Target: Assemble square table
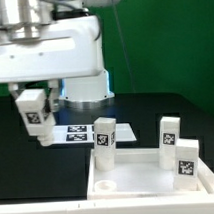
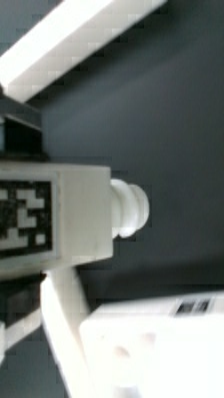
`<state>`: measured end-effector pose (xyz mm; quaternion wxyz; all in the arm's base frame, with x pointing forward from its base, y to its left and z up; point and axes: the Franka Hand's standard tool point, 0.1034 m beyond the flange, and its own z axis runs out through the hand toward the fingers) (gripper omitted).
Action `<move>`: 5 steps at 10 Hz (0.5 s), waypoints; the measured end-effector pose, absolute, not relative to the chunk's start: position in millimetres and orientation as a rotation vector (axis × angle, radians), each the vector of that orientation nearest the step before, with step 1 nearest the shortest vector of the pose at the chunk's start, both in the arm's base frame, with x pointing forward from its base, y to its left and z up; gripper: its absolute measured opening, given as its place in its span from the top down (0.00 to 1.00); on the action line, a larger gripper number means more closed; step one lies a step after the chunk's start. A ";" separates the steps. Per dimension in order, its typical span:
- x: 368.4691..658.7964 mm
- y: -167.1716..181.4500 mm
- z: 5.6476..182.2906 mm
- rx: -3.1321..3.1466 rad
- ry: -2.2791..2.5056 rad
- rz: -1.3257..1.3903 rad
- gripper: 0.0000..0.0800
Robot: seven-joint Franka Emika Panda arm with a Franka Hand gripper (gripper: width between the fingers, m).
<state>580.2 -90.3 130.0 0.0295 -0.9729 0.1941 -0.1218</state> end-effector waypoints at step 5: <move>588.6 -67.5 127.4 -3.023 0.601 -0.738 0.65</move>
Offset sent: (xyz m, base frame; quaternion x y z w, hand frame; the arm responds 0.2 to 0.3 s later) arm 0.0000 0.0000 0.0000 0.0000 0.0650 0.0000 0.9979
